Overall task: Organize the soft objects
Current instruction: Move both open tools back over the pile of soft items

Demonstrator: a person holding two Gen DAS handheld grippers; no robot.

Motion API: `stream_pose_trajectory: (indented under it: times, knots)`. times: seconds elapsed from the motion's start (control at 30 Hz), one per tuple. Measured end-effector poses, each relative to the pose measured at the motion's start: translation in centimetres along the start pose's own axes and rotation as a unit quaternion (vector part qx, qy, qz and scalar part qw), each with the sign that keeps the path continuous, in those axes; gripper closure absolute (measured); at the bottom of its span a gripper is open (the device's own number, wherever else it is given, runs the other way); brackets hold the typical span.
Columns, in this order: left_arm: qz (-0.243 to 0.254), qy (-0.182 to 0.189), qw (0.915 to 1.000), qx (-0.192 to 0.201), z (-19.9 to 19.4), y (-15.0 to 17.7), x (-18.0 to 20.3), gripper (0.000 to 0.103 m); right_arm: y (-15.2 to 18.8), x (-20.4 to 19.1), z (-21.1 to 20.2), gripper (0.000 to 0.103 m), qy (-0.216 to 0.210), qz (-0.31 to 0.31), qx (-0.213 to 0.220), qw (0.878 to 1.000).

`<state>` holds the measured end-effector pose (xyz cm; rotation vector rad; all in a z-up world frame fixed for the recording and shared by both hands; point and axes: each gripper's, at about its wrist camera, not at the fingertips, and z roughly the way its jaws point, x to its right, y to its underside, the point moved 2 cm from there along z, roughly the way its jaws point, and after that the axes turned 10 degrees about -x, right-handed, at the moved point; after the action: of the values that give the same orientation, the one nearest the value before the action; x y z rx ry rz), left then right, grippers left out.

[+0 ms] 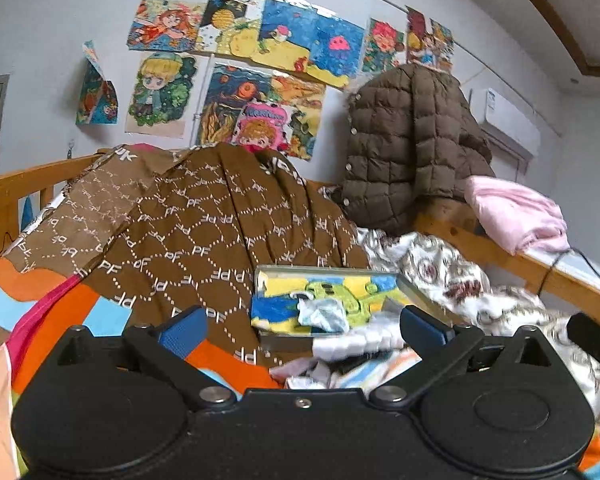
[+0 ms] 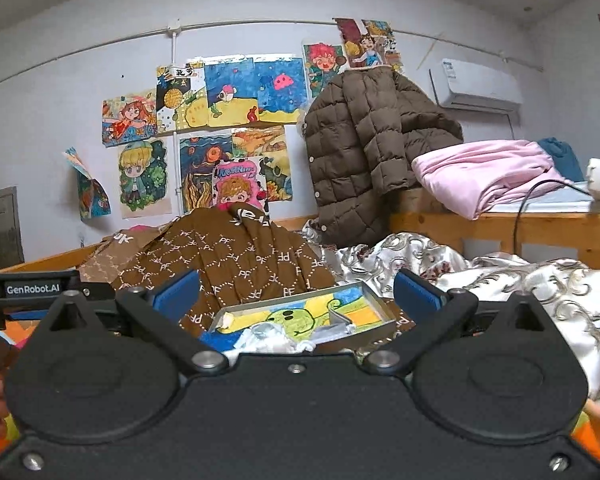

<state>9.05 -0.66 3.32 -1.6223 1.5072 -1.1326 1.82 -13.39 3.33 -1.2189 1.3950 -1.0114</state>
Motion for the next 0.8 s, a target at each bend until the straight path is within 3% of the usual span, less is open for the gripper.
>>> stream_pose_trajectory:
  times: [0.17,0.3,0.53,0.8]
  knots:
    - [-0.01,0.002,0.9997,-0.021,0.0,1.9,-0.4,0.001,0.6,-0.4,-0.3,0.0,0.045,-0.012,-0.009,0.999]
    - [-0.002,-0.001,0.9993,-0.037,-0.3,3.0,-0.2,0.001,1.1,-0.5,-0.3,0.0,0.063,-0.024,-0.043,0.997]
    - [0.026,-0.012,0.9959,-0.086,-0.5,4.8,0.0,0.001,2.6,-0.8,-0.7,0.0,0.075,-0.037,-0.09,0.992]
    - [0.043,-0.022,0.9923,-0.114,0.0,5.9,0.2,0.001,3.6,-1.2,-0.6,0.0,0.087,-0.042,-0.108,0.99]
